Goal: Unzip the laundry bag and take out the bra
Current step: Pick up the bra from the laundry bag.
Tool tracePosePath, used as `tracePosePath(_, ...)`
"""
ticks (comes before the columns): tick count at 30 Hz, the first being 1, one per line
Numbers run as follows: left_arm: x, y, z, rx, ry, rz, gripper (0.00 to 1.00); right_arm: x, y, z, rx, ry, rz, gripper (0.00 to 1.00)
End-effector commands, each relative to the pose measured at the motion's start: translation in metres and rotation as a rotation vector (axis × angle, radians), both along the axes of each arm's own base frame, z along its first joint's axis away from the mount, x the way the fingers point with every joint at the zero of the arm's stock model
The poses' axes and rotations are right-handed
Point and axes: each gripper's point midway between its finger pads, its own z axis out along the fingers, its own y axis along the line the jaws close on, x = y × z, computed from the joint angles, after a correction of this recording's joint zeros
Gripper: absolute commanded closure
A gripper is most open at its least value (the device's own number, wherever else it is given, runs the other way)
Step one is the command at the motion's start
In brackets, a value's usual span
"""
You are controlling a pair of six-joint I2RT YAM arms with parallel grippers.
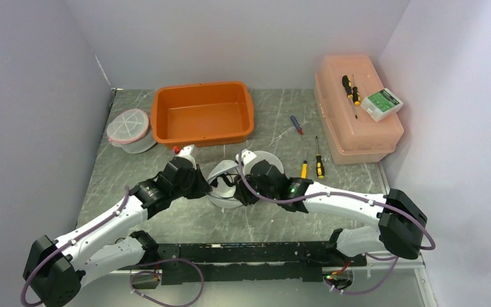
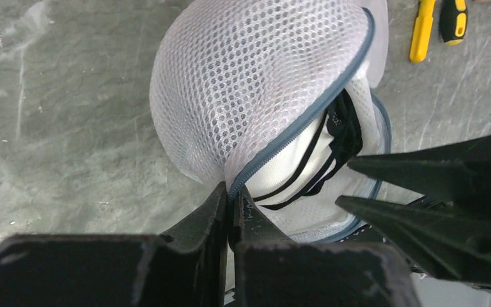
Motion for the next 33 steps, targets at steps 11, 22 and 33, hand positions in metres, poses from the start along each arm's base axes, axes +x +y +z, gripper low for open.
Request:
tracePosePath(11, -0.01, 0.029, -0.01, 0.108, 0.01, 0.041, 0.97, -0.027, -0.011, -0.027, -0.04, -0.05, 0.023, 0.51)
tracePosePath(22, -0.013, 0.026, -0.032, 0.125, 0.037, 0.003, 0.98, 0.002, 0.026, 0.052, 0.115, -0.223, 0.019, 0.41)
tracePosePath(33, -0.014, 0.026, -0.024, 0.11, 0.02, 0.002, 0.9, -0.013, 0.045, 0.007, -0.015, -0.163, 0.159, 0.54)
